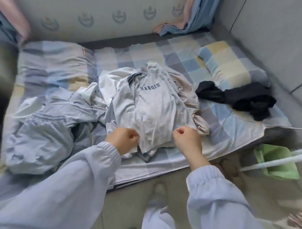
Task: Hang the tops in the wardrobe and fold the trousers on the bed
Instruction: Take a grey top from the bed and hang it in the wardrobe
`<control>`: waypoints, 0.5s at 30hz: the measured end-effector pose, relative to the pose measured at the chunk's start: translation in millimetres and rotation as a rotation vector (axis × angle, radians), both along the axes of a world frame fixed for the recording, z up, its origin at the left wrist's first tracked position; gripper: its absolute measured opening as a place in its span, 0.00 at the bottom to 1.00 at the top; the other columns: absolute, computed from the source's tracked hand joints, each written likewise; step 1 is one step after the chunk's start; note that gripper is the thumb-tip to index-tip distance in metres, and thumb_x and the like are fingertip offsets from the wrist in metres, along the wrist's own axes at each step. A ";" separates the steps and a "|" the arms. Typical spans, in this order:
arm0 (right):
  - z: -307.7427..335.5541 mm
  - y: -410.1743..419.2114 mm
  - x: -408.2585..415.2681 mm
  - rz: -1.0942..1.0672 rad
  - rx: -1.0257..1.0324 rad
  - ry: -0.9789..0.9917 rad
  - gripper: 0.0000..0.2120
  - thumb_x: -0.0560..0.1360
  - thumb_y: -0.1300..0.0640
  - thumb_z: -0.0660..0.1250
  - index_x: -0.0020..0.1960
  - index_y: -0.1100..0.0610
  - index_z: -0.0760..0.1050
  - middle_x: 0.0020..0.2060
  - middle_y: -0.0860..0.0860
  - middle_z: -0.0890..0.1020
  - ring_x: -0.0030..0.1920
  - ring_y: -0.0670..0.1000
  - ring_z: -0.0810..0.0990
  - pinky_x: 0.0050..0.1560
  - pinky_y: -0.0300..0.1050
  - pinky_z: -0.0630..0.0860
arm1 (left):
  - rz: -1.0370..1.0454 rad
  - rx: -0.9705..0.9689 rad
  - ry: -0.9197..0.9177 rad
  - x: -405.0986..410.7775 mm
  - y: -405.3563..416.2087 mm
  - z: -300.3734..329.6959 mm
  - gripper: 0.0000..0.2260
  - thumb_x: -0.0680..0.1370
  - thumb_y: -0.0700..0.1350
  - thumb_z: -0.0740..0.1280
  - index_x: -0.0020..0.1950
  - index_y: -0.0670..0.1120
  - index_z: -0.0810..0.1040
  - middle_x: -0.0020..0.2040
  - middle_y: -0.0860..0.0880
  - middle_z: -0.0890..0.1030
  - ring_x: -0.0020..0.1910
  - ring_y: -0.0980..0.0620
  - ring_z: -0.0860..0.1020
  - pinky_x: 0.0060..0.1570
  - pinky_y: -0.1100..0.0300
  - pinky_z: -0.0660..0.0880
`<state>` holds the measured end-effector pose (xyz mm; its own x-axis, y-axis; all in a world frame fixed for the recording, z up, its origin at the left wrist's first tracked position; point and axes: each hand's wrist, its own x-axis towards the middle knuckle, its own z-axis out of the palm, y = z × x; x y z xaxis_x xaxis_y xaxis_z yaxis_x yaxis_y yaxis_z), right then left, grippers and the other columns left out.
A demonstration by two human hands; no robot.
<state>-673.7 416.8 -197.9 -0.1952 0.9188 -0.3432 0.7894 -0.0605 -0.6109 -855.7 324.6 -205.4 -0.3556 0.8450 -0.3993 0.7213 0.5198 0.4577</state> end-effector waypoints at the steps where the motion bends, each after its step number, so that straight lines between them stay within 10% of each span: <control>1: -16.9 15.8 -10.1 0.030 -0.028 -0.027 0.10 0.74 0.57 0.59 0.36 0.56 0.75 0.32 0.52 0.77 0.37 0.54 0.73 0.33 0.43 0.67 | 0.031 -0.030 0.012 -10.7 11.2 -13.7 0.10 0.77 0.48 0.63 0.54 0.52 0.82 0.52 0.51 0.82 0.53 0.50 0.78 0.49 0.60 0.73; 15: -233.4 231.2 -140.1 0.378 -0.054 -0.291 0.10 0.75 0.54 0.57 0.44 0.52 0.78 0.44 0.51 0.81 0.49 0.55 0.77 0.43 0.43 0.72 | 0.378 -0.240 -0.040 -152.0 194.3 -255.1 0.13 0.77 0.49 0.62 0.59 0.51 0.78 0.58 0.51 0.80 0.60 0.49 0.75 0.58 0.60 0.69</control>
